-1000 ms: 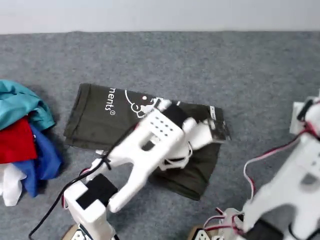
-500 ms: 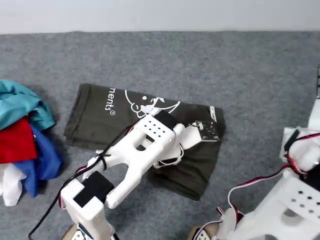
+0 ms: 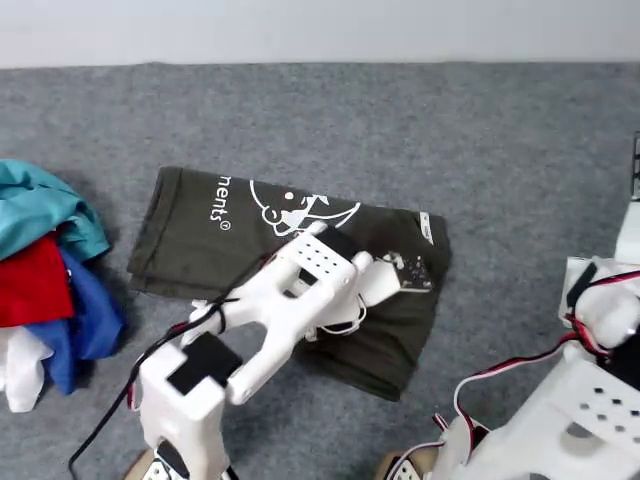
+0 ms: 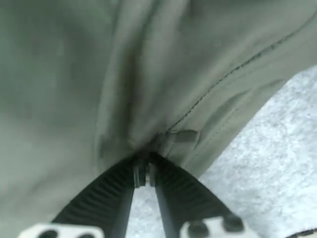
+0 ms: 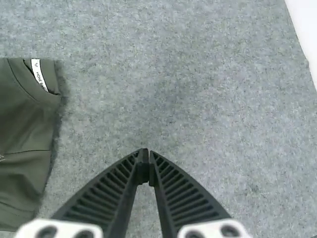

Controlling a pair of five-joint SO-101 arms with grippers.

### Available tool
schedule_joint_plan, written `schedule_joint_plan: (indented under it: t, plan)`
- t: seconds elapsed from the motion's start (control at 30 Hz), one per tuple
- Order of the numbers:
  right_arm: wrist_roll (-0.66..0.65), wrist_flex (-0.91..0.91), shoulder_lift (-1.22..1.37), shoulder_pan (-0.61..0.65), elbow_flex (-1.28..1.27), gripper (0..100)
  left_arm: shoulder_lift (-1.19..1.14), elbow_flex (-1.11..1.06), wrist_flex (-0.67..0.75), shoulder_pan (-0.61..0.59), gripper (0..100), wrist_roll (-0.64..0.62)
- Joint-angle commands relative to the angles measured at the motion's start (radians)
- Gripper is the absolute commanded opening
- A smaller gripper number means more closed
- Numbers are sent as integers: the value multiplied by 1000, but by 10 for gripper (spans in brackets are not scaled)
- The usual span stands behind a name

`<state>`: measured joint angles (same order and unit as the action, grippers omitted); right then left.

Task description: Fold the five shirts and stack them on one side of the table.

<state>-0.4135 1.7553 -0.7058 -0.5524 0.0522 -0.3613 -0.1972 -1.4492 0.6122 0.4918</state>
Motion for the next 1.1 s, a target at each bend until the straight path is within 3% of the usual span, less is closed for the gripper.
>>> schedule_joint_plan:
  t: [0.0, 0.23, 0.4, 0.87, 1.07]
  plan:
    - [-5, 38, -15, -8, 2, 15, -34, 4, -37, -11, 25, -5]
    - [-3, 38, -13, -8, 2, 15, -38, 28, -164, -3, 6, 26]
    - [-3, 38, -13, -8, 2, 15, 89, 58, -229, -3, 6, 40]
    - [-3, 38, -15, -8, 2, 15, 201, 18, -227, 161, 9, -18]
    - [-3, 38, -15, -8, 2, 15, 158, 8, -153, 206, 181, -107]
